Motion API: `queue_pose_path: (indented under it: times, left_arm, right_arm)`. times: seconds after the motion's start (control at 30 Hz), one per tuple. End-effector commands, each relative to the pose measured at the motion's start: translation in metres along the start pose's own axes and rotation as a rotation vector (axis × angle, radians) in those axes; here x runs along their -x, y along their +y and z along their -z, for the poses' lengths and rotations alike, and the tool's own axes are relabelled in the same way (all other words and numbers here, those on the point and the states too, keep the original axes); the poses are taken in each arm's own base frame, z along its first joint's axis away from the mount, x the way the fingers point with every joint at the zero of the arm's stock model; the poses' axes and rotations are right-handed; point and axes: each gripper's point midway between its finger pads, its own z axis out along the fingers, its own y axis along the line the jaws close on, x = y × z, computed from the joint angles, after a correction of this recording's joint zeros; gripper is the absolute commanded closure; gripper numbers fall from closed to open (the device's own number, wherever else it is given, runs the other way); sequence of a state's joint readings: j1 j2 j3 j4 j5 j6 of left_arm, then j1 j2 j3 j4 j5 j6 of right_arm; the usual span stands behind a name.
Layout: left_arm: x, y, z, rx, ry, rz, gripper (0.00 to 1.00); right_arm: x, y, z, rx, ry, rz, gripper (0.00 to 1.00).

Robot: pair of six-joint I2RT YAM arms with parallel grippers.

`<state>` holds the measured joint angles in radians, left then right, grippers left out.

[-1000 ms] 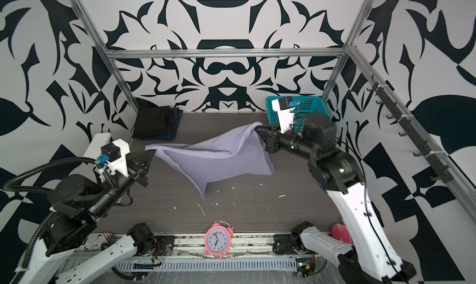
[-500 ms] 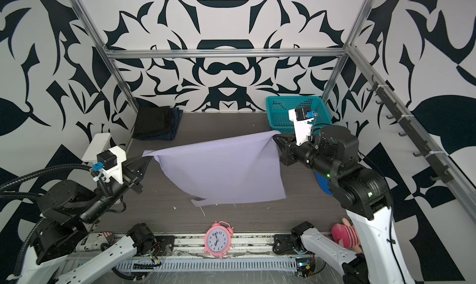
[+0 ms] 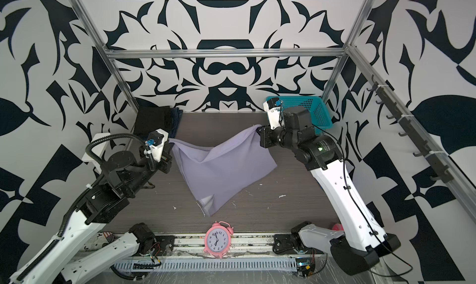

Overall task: Fold and stack skirts
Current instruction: Flatten out the skirt at the center of the table.

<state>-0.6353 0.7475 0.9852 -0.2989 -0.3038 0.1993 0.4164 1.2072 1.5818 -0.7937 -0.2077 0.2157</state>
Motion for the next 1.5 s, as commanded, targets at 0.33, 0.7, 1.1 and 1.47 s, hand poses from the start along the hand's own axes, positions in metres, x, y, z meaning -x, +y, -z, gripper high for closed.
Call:
queue_pose_path:
  times: [0.33, 0.7, 1.1, 1.47]
  left_arm:
    - [0.025, 0.083, -0.06, 0.025, -0.077, 0.197, 1.0]
    - [-0.026, 0.078, -0.108, -0.01, 0.009, 0.255, 0.74]
    - [-0.093, 0.083, -0.118, 0.028, 0.209, 0.523, 0.07]
    - [-0.223, -0.024, -0.087, -0.056, 0.571, 0.748, 0.26]
  right_arm:
    - [0.064, -0.003, -0.021, 0.068, -0.15, -0.025, 1.0]
    - [0.011, -0.067, -0.089, -0.056, 0.008, -0.168, 0.82]
    - [-0.023, -0.129, -0.113, -0.151, 0.066, -0.358, 0.2]
    - [-0.143, -0.145, -0.129, -0.194, 0.262, -0.481, 0.19]
